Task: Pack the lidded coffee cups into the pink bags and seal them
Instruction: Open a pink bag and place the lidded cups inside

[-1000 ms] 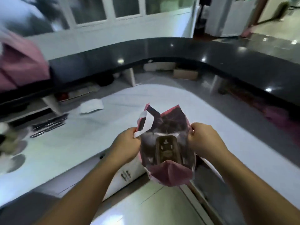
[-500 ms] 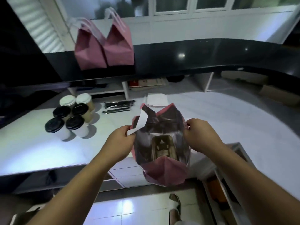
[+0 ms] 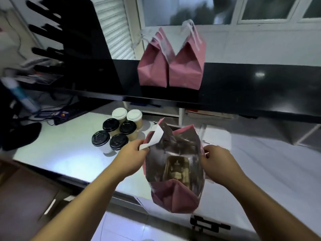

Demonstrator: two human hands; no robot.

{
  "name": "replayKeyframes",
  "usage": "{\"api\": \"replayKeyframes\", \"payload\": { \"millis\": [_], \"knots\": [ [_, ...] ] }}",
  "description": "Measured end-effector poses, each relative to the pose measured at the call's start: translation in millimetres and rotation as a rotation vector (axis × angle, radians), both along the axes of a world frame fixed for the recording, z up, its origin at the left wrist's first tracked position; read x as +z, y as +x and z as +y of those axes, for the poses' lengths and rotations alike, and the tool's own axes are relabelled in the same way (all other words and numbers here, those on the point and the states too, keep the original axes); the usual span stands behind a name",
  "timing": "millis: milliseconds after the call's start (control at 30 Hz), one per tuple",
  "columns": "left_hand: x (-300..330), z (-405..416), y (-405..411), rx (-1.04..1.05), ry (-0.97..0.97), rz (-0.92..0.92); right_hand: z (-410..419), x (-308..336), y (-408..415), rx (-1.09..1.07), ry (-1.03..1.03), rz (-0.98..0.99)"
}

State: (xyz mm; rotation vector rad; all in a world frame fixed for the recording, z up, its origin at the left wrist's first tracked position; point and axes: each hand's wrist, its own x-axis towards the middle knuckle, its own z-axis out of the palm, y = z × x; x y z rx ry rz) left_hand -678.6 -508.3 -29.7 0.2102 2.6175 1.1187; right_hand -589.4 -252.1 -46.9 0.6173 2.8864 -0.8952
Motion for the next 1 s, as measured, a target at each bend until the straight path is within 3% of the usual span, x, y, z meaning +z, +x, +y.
{"api": "replayKeyframes", "payload": {
  "millis": [367, 700, 800, 867, 933, 1000],
  "knots": [
    [-22.7, -29.6, -79.0, -0.144, 0.011, -0.043, -31.4, -10.9, -51.8, -0.139, 0.024, 0.013],
    [-38.4, -57.6, -117.6, -0.412, 0.256, -0.270, -63.4, -12.9, -59.3, -0.289, 0.057, -0.013],
    [-37.7, -73.5, -142.9, -0.358, 0.372, -0.336, -65.3, -10.6, -57.5, -0.316, 0.032, -0.029],
    [-47.2, -81.4, -163.4, -0.274, 0.193, -0.139, -67.0, -8.2, -57.6, -0.328, 0.005, -0.027],
    [-63.5, -89.3, -179.7, -0.291, -0.283, 0.166, -68.0, -5.2, -57.6, -0.331, -0.026, -0.022],
    [-81.9, -96.2, -186.6, -0.341, -0.626, 0.280, -68.8, -3.2, -57.0, -0.321, -0.043, -0.029]
  ]
}}
